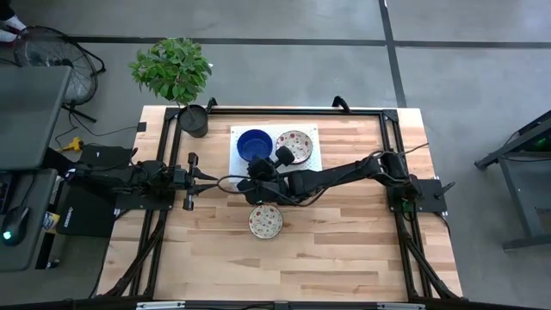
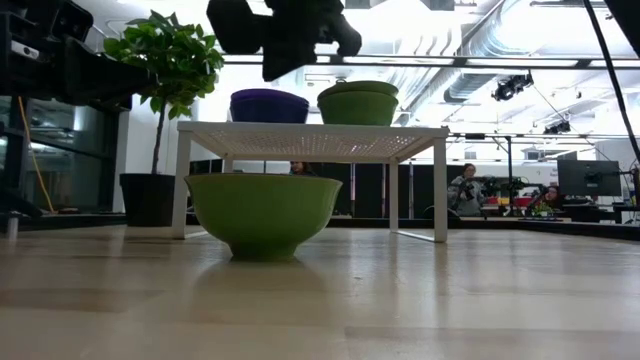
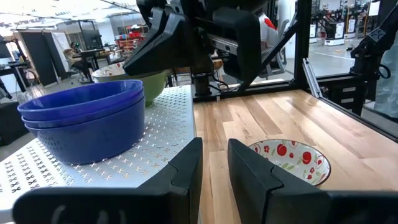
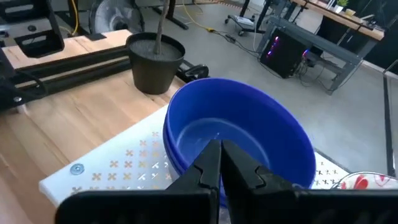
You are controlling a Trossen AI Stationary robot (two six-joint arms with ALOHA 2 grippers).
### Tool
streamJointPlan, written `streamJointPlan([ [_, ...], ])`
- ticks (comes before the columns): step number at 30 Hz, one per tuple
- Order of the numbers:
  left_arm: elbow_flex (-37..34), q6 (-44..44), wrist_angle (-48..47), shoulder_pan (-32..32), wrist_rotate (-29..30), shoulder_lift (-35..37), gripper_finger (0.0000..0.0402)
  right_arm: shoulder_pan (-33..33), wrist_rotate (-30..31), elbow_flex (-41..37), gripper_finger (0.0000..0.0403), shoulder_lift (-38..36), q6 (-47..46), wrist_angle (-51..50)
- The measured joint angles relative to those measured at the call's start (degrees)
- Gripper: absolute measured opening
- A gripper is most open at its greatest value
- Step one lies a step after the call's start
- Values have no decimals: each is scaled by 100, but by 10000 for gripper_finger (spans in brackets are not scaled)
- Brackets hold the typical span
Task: Pick & Place Mini bowls
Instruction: Stack the red patterned bowl on top of the red patterned bowl on the shelf
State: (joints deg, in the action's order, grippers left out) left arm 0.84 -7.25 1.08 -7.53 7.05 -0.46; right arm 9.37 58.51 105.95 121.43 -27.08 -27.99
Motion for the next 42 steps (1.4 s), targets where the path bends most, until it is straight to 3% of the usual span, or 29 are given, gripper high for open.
streamJointPlan([
  [7,0,0,1,0,0,-1,72,0,-36,0,0,0,57,-2],
  [13,0,2,0,0,0,1,72,102,24,3,0,-177,719,214],
  [25,0,0,0,0,-2,-1,72,709,-576,9,0,-715,2149,-74],
  [35,0,1,0,0,0,0,72,1115,-1726,16,0,-938,1914,-984],
  [42,0,0,1,0,0,0,72,1309,-2935,16,0,-938,1564,-1342],
])
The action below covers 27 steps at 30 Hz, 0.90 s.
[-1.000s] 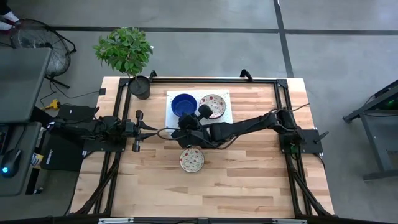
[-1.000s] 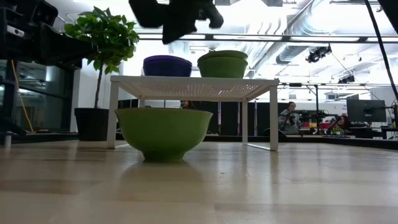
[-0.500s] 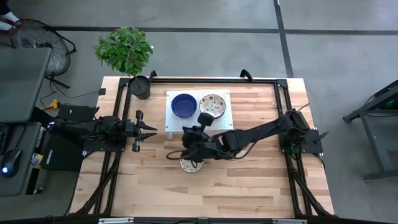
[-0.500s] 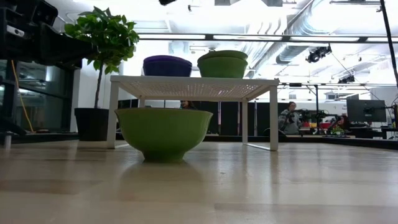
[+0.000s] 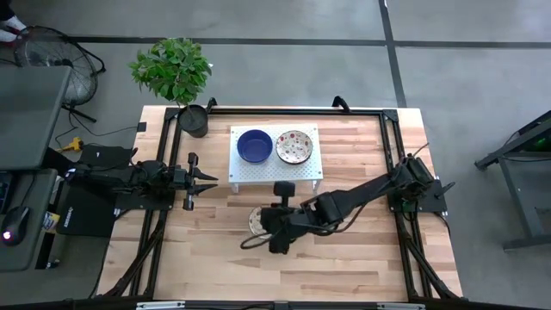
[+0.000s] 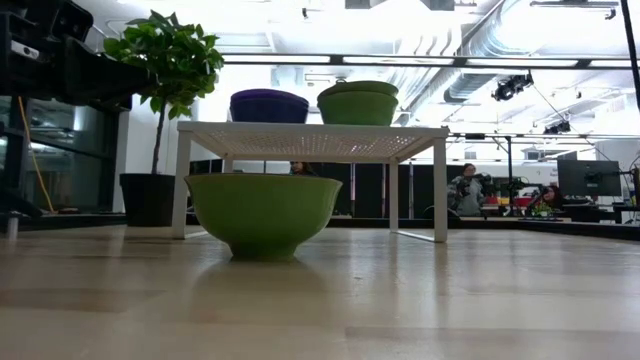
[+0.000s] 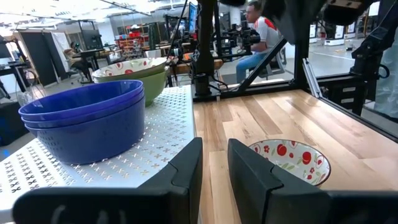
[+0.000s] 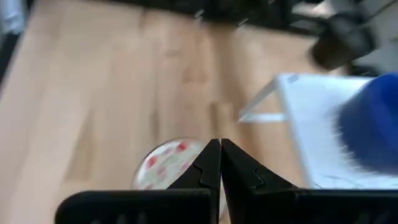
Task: Pick & Place Mini bowls
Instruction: Stack the red patterned bowl on top of the red patterned bowl on the shelf
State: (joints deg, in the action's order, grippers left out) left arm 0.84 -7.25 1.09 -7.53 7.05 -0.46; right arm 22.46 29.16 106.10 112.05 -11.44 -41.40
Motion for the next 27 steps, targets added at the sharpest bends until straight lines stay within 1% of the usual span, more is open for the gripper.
streamJointPlan([
  [6,0,0,-1,0,0,-1,72,55,-1294,-2,0,0,-207,-542],
  [10,0,0,0,0,0,-1,72,59,-1891,-2,0,0,180,-940],
  [14,0,2,0,0,0,1,72,104,-2104,-2,0,19,694,-1263],
  [19,0,0,-1,0,0,0,72,164,-2126,-9,1,136,1498,-1404],
  [22,0,0,0,0,0,-1,72,197,-2118,-10,1,267,1701,-1410],
  [27,0,0,-1,0,0,-1,72,243,-2355,-10,1,458,1965,-1388],
])
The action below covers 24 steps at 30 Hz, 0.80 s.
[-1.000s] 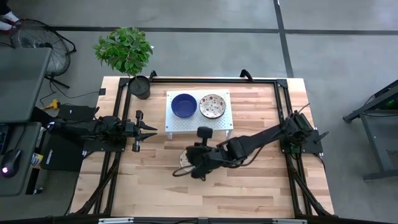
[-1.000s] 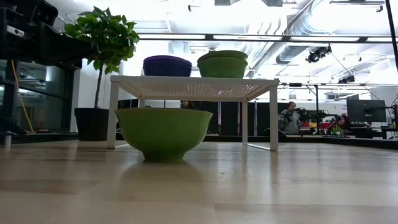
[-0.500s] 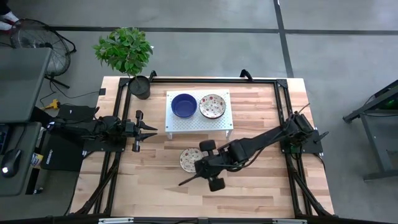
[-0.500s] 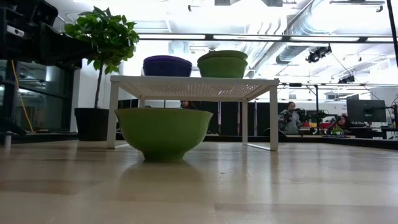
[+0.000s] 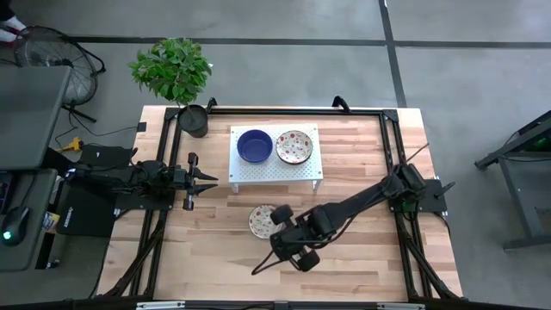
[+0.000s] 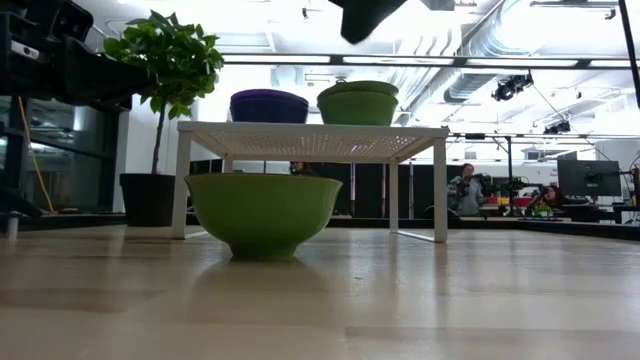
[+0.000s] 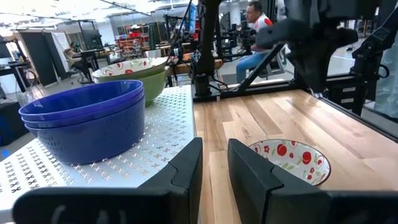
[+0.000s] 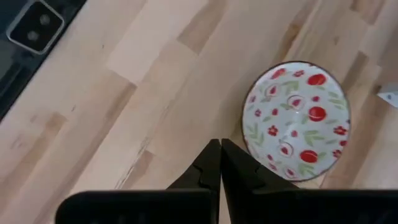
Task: Pick & Place Mini bowls
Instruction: Stack the red patterned bowl on top of the red patterned bowl on the shelf
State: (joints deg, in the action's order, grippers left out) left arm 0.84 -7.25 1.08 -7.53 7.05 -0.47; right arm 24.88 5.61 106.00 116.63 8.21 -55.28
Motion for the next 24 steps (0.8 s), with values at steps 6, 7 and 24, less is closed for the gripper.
streamJointPlan([
  [6,0,0,2,0,0,1,72,26,4,1,1,250,355,204],
  [7,0,0,0,0,0,2,72,26,-1,1,1,291,414,249],
  [24,0,0,1,0,0,0,72,-80,-4,2,10,720,1339,548],
])
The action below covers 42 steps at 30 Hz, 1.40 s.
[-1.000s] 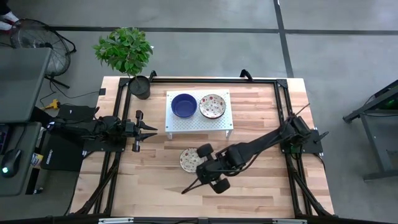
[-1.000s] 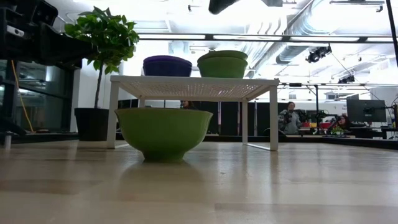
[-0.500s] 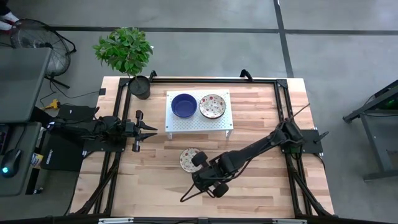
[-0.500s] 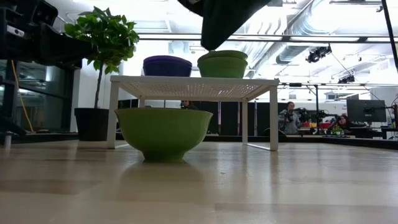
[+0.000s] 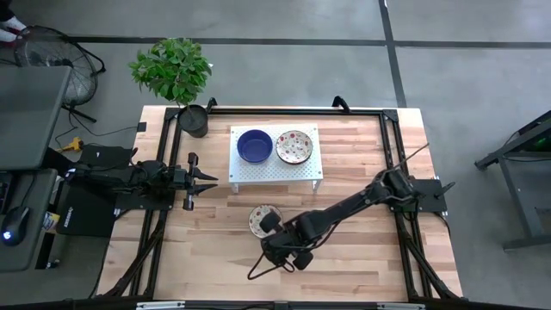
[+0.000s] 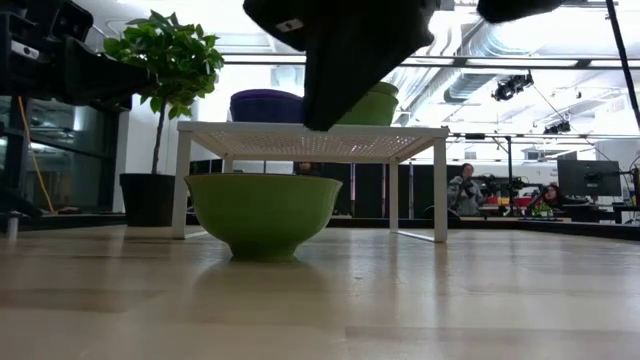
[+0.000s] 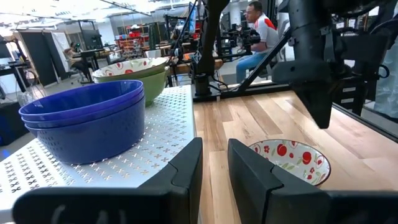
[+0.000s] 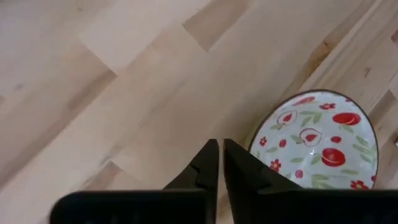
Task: Pick & Place Mini bowls
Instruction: Stack the red patterned bowl on top of the red patterned bowl on the shelf
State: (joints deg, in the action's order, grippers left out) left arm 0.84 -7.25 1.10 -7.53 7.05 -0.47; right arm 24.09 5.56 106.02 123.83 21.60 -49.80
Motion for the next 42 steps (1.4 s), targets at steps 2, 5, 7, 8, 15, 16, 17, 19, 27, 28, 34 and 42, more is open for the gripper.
streamJointPlan([
  [2,0,0,0,0,0,2,72,-14,26,0,28,9,14,0],
  [5,0,1,1,0,0,1,72,-45,72,0,67,9,56,46],
  [7,0,0,-1,0,0,1,72,-45,212,0,92,9,56,42],
  [8,0,1,-2,0,0,2,72,-45,270,0,104,9,58,46],
  [15,0,0,-1,0,0,1,72,-151,306,0,149,27,358,37],
  [16,0,1,-2,0,0,0,72,-170,297,0,150,31,357,35],
  [17,0,0,-1,0,0,1,72,-194,295,0,151,33,359,35],
  [19,0,0,1,0,0,2,72,-233,326,11,150,80,361,48],
  [27,0,0,0,0,0,1,72,-318,360,2,132,304,362,31],
  [28,0,1,1,0,-2,1,72,-316,402,2,130,306,362,35],
  [34,0,0,0,0,0,1,72,-349,252,2,129,304,359,38],
  [42,0,0,1,0,0,1,72,-397,146,2,129,322,307,1],
])
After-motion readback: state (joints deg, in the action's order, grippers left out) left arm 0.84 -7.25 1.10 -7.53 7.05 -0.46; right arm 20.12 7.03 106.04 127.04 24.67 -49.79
